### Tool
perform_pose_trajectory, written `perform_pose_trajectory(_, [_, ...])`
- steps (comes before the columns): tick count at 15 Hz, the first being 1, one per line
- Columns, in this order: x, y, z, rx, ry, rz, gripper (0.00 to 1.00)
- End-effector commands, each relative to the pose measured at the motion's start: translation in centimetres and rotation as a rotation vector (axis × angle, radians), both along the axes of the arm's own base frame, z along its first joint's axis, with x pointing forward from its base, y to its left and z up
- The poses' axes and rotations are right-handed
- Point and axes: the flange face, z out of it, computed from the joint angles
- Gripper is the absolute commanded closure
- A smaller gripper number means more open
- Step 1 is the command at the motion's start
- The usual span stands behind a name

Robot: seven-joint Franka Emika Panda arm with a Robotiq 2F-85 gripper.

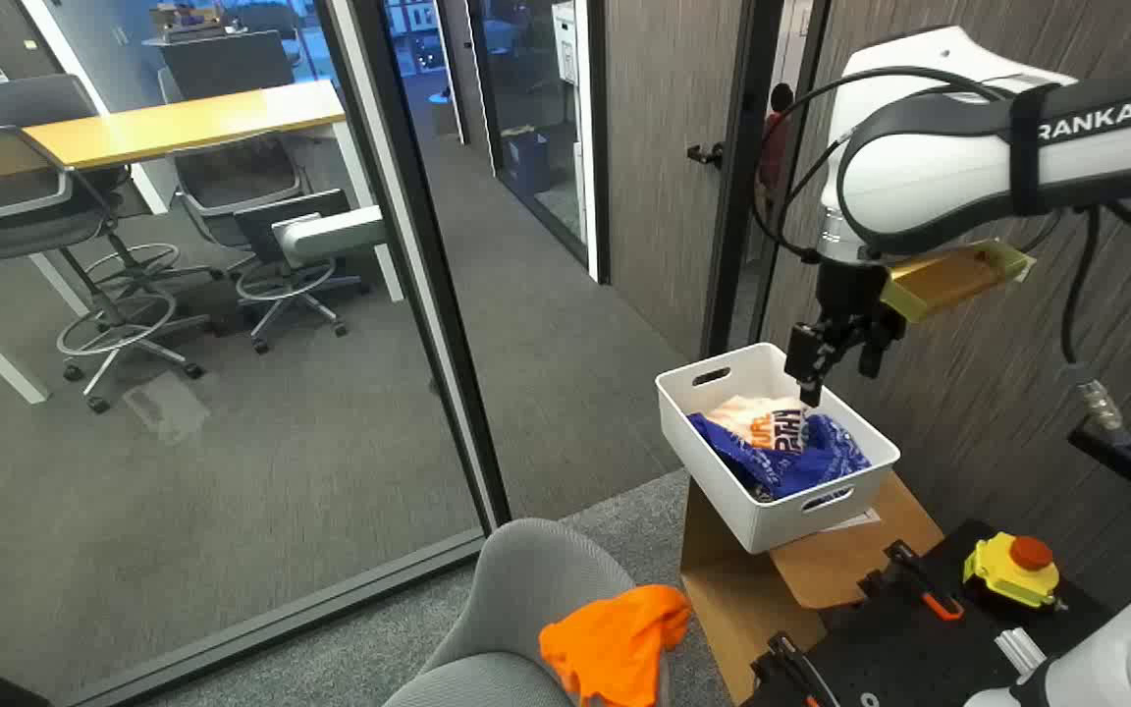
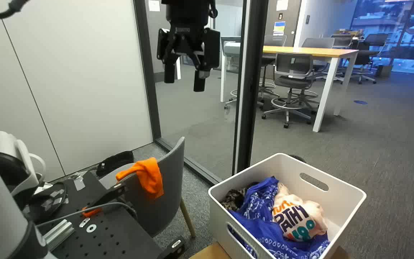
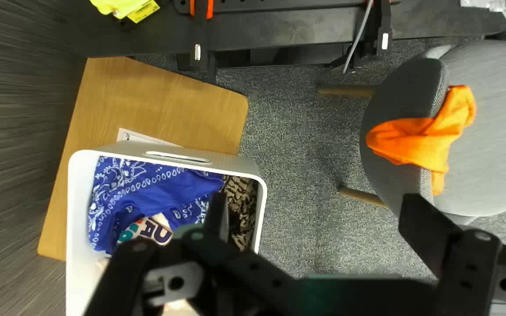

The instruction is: Put the orange thing on the chair in the white bin

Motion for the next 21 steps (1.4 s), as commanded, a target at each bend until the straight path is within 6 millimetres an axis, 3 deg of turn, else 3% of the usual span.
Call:
perform_pose_trajectory(1, [0.0, 0.0, 0.1, 0.000, -0.001, 0.000, 0.00])
perform_pose_trajectory(13, [0.5, 0.1, -0.2, 0.005, 0.007, 0.009, 0.00])
perform_pose_trajectory(17, [3.0, 0.7, -4.9, 0.039, 0.082, 0.113, 0.00])
perform_pose_trajectory(21, [6.8, 3.1, -11.0, 0.076, 0.132, 0.309, 0.00])
